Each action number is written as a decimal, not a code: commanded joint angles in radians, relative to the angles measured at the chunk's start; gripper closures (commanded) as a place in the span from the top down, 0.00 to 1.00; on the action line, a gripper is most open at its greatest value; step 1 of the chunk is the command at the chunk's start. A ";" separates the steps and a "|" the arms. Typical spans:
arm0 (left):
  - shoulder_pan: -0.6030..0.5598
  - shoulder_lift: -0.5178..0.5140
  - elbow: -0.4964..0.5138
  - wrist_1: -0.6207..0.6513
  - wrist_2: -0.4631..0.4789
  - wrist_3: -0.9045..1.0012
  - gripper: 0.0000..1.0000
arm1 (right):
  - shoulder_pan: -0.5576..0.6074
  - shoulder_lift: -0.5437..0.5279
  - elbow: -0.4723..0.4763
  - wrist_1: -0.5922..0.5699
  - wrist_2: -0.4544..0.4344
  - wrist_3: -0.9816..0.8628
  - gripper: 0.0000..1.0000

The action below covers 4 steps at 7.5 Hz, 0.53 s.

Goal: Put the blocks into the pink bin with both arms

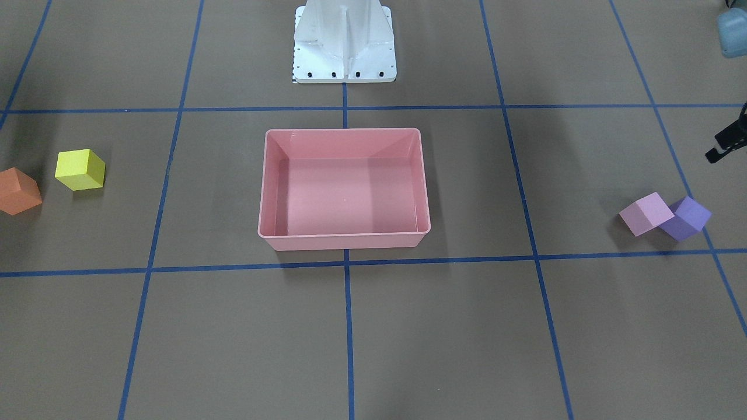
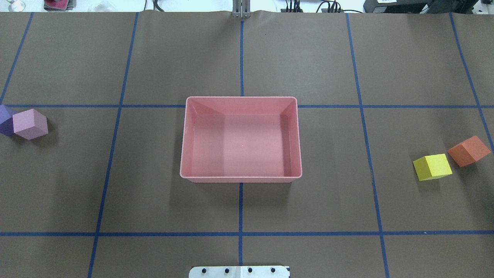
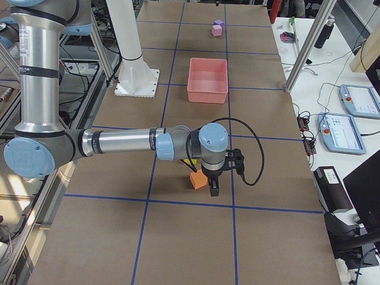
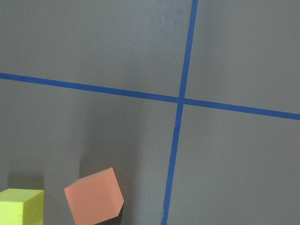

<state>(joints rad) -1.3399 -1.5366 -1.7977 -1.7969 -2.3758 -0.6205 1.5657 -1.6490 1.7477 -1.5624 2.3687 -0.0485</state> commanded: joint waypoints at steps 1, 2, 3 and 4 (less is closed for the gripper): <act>0.175 0.006 0.004 -0.155 0.142 -0.297 1.00 | -0.001 -0.014 -0.007 0.001 0.007 0.005 1.00; 0.232 0.007 0.011 -0.167 0.209 -0.306 1.00 | -0.001 -0.026 -0.014 0.002 0.017 0.002 1.00; 0.249 0.009 0.041 -0.182 0.228 -0.303 1.00 | -0.001 -0.025 -0.014 0.004 0.018 -0.001 1.00; 0.252 0.012 0.101 -0.266 0.236 -0.304 1.00 | -0.001 -0.023 -0.008 0.005 0.020 0.001 1.00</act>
<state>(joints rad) -1.1097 -1.5281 -1.7548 -1.9864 -2.1668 -0.9157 1.5647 -1.6717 1.7362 -1.5590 2.3850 -0.0473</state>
